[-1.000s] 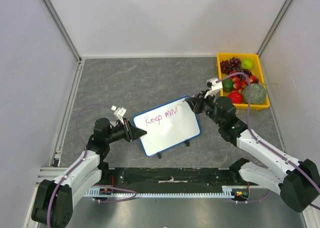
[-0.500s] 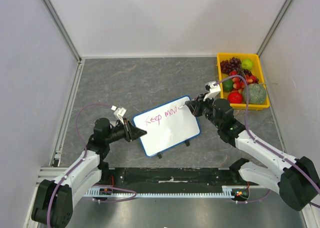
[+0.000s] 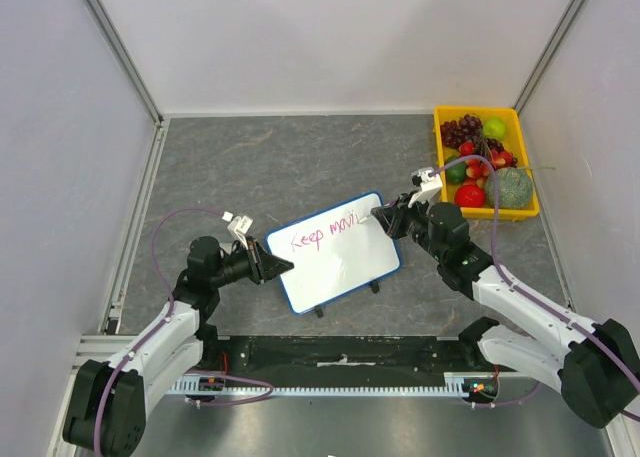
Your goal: Write a sentence on the whiteboard
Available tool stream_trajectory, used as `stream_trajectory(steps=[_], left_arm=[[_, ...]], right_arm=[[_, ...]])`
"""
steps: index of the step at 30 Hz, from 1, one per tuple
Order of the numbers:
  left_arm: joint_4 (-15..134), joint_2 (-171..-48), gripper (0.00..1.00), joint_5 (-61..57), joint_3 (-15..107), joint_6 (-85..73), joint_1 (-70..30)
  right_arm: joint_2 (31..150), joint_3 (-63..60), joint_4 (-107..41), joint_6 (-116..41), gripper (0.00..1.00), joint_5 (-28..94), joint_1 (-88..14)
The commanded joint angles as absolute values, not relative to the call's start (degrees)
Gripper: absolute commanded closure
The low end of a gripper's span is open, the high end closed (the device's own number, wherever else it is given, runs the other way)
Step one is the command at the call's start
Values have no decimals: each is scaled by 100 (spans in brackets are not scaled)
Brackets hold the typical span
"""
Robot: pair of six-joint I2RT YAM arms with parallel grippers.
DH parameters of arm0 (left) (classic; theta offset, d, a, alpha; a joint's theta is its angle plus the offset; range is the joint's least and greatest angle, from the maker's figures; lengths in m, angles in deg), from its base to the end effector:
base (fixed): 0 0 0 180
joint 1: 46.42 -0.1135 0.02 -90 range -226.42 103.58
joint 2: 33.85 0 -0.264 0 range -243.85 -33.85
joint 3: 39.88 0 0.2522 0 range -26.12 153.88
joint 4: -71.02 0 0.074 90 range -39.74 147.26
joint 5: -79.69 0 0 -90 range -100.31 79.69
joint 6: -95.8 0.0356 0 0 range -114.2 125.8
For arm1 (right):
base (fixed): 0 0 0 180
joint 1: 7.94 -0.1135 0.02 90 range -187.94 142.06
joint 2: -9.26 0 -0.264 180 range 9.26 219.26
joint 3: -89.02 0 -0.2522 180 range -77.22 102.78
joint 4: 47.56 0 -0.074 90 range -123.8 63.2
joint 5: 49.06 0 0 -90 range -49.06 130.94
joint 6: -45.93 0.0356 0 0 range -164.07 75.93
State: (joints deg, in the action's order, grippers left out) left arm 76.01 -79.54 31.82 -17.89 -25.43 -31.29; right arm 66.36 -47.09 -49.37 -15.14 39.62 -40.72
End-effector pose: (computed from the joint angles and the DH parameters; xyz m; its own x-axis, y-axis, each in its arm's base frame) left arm 0.1498 -0.0652 0.1688 -0.6832 -0.2136 -0.6983 0.5294 0.5138 -0.6751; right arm 0.1926 0.1250 0.2559 -0.4165 0.3070 -0.8557 -0.4100 0.7767 0.4782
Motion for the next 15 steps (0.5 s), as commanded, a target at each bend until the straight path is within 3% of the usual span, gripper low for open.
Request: stream_trajectory(steps=[1,15], left_arm=[[7722,-7920,98,2863,-1830,-2110,-3148],[7722,-7903,98,2871,-1839,-2110,-3148]], right_arm=[[6638,-4638,-4997,-1533,100,4041,-4046],[6832,-4207,-5032,-1621,100,4234,-4038]])
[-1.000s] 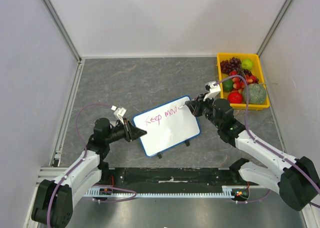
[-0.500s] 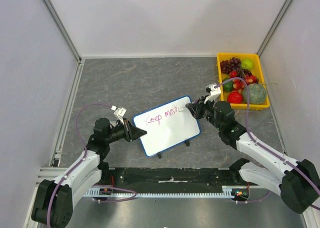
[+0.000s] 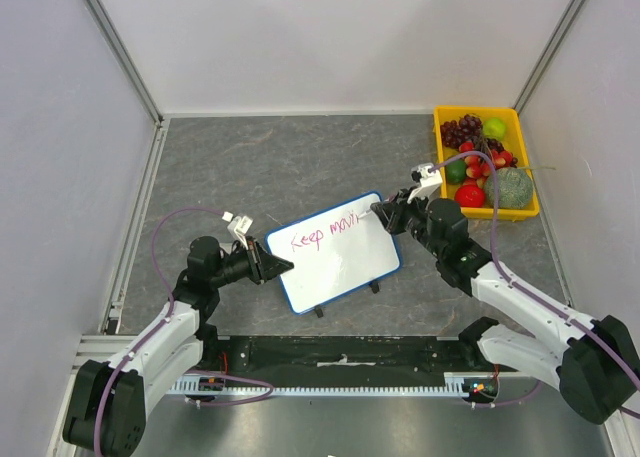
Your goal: Write a sentence on the whiteboard
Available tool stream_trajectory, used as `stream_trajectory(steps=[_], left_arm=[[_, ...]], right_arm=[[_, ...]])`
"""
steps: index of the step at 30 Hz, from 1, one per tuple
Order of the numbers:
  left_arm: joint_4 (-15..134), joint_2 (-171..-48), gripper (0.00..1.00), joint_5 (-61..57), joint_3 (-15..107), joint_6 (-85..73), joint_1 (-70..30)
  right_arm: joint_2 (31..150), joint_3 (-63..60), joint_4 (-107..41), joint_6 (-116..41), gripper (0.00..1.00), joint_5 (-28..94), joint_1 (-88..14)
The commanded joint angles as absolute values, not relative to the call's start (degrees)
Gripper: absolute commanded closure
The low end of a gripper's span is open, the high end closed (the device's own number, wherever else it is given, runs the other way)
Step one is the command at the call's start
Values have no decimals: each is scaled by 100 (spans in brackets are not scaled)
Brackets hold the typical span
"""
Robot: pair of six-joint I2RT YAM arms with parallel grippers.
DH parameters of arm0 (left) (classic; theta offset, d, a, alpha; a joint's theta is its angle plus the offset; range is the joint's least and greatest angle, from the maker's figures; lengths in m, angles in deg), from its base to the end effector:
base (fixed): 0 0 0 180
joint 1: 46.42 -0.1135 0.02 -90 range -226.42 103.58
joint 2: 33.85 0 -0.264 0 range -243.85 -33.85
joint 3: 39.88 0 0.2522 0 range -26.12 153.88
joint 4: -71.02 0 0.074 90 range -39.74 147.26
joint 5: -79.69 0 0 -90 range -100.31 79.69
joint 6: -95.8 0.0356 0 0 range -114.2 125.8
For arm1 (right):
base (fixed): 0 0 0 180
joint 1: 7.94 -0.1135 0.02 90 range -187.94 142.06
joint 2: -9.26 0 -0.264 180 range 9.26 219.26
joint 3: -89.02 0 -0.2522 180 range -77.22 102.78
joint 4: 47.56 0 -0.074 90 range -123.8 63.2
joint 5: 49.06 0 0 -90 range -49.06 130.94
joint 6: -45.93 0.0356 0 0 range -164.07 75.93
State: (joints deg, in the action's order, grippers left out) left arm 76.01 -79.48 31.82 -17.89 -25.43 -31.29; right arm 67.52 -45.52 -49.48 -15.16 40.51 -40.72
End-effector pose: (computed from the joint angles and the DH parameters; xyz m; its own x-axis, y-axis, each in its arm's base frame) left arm 0.1497 -0.0652 0.1690 -0.6824 -0.2138 -0.6990 0.5301 0.5136 -0.6747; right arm 0.1972 0.1273 0.2615 -0.4036 0.3151 -0.8590 -0.4026 0.7819 0.4760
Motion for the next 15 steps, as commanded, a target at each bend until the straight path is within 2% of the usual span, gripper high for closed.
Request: stream_trajectory(steps=[1,15], left_arm=[[7722,-7912,98,2863,-1839,-2110,-3148],[7721,-7903,98,2871,-1839,-2110,-3148]], right_arm=[[6867,-4198,-5032,-1612,100,4234,-4029],[6841,-4224,-4839,-1700,100,4296,-3976]])
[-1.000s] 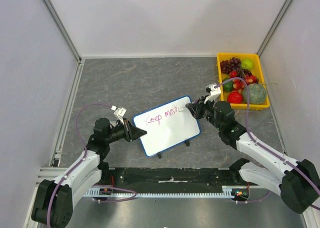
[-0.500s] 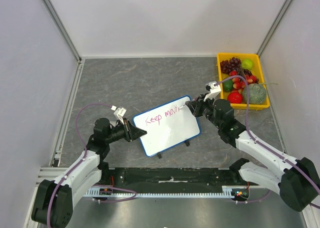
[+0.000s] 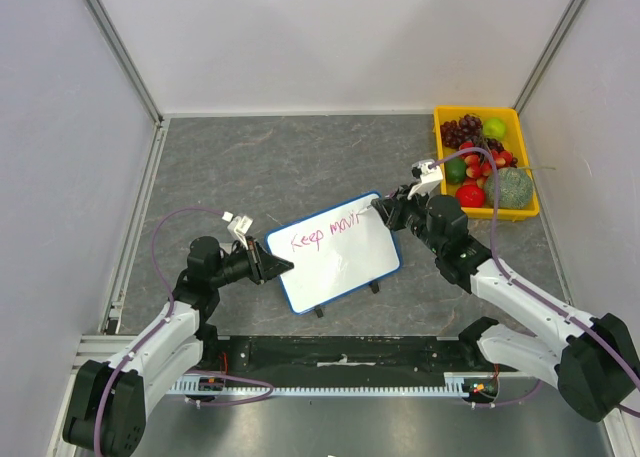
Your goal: Write a sentence on the whiteboard
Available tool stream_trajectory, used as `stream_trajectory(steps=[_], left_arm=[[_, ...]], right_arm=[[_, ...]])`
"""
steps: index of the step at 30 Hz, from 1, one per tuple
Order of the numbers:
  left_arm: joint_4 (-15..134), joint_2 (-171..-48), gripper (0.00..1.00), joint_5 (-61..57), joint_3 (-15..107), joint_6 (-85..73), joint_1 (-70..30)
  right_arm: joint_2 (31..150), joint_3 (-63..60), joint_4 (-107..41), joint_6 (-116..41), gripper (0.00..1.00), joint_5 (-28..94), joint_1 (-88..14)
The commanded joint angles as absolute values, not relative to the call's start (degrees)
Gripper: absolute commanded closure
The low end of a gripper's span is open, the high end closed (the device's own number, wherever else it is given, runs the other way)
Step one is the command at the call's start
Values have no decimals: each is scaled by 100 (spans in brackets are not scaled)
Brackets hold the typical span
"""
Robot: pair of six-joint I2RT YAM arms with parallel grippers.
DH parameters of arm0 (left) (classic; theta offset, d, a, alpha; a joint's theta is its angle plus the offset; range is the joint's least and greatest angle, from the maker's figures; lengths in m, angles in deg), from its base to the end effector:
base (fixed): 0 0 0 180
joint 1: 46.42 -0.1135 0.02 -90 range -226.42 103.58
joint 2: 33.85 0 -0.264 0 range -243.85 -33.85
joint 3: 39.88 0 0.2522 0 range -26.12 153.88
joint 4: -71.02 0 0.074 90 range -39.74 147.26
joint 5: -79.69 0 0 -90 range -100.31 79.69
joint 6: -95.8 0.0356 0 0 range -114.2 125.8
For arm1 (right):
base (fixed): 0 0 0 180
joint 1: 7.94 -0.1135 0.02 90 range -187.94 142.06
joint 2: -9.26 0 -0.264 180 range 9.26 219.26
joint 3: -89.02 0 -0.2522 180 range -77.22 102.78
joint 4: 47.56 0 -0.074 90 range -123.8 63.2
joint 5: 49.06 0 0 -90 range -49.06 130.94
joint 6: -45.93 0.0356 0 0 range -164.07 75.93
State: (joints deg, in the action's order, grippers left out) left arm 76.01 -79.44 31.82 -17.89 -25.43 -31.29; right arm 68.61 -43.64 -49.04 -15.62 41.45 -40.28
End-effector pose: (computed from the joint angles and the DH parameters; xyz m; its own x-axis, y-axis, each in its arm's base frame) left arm 0.1497 -0.0652 0.1691 -0.6820 -0.2139 -0.6994 0.5306 0.5135 -0.6744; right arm 0.2028 0.1280 0.2681 -0.3871 0.3188 -0.8652 -0.3903 0.7935 0.4669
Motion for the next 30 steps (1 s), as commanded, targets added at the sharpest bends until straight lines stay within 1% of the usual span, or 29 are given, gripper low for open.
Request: stream_trajectory(steps=[1,14,25,30], left_arm=[[7722,-7894,98,2863,-1839,-2118,-3148],[7713,-7903,98,2854,-1839,-2119,-3148],[7721,-7912,98,2854,-1839,-2119,-3148],[7721,-7903,98,2854,-1839,-2118,-3148]], right_arm=[[6823,-4250,-4821,-1691,100,4279,-3976],[6595,-4593,-4777,-1656,100,4111,-3967],[6121,-4268,-4496,-1612,100,4111,-3967],[6181,-4128,-4461,-1665,100,4322,-3958]])
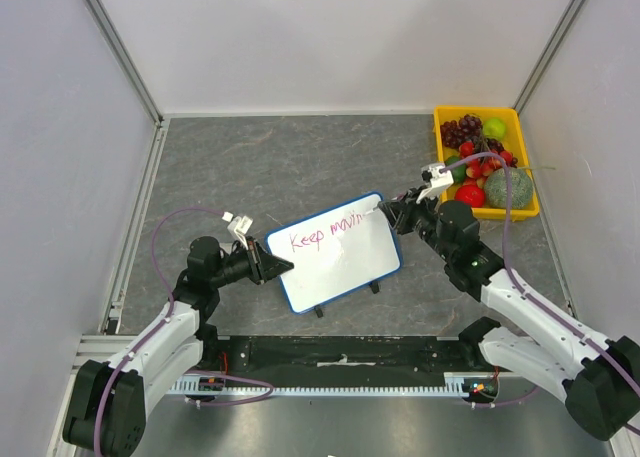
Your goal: Write a sentence on the whiteboard
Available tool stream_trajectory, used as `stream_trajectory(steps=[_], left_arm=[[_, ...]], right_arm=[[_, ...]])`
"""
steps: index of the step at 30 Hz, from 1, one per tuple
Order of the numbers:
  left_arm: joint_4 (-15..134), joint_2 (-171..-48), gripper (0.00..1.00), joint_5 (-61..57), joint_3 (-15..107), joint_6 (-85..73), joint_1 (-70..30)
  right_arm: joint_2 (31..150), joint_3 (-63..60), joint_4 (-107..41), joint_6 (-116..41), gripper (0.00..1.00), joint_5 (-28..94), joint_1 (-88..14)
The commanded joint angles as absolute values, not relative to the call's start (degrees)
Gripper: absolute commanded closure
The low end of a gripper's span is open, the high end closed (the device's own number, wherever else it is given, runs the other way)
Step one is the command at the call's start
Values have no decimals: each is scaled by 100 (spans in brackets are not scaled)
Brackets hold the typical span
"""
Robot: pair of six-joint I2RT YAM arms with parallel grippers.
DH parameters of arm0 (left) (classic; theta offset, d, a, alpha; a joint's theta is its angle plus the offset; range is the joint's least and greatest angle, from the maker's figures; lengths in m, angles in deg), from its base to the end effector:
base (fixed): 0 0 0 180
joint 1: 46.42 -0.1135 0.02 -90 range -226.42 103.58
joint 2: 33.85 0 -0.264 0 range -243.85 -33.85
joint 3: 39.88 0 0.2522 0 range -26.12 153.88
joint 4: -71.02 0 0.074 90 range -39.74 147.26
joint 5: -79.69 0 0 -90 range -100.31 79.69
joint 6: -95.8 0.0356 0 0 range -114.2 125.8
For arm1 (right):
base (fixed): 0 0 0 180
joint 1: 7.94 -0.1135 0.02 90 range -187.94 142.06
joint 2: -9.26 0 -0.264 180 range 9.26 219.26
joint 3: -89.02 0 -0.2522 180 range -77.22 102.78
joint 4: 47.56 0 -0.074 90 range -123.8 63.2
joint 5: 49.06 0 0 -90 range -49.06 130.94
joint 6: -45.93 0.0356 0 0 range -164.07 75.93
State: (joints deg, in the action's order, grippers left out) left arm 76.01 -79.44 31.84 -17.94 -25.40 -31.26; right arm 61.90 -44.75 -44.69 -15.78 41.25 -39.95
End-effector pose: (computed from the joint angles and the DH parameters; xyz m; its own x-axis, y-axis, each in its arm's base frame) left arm 0.1495 -0.0653 0.1688 -0.6825 -0.2130 -0.6992 0.5308 0.5132 -0.6745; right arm 0.1855 0.1157 0.2775 -0.3695 0.3279 -0.8694 -0.3980 0.7897 0.4670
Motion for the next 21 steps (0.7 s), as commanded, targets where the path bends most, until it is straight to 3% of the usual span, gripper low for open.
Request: stream_trajectory(steps=[1,21], left_arm=[[7722,-7903,98,2854,-1839,-2119,-3148],[7713,-7912,98,2871,-1839,-2110,-3148]], right_arm=[[6234,-4093,-4461,-1682,100,4348,-3958],[6762,-4136,-4750,-1691,100,4305,-3897]])
